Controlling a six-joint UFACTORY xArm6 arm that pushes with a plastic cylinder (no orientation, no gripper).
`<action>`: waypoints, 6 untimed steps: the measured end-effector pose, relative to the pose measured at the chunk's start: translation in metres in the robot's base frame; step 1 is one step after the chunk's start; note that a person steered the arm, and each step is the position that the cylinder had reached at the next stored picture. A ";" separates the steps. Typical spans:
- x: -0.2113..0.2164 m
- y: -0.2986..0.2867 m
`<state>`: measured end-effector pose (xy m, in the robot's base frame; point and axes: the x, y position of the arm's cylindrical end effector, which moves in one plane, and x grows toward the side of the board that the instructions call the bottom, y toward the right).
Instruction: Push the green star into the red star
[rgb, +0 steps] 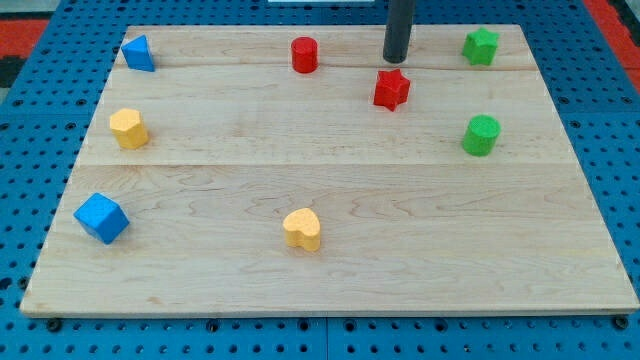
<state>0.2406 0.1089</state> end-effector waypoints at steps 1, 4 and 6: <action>-0.032 0.081; -0.002 0.133; 0.043 0.083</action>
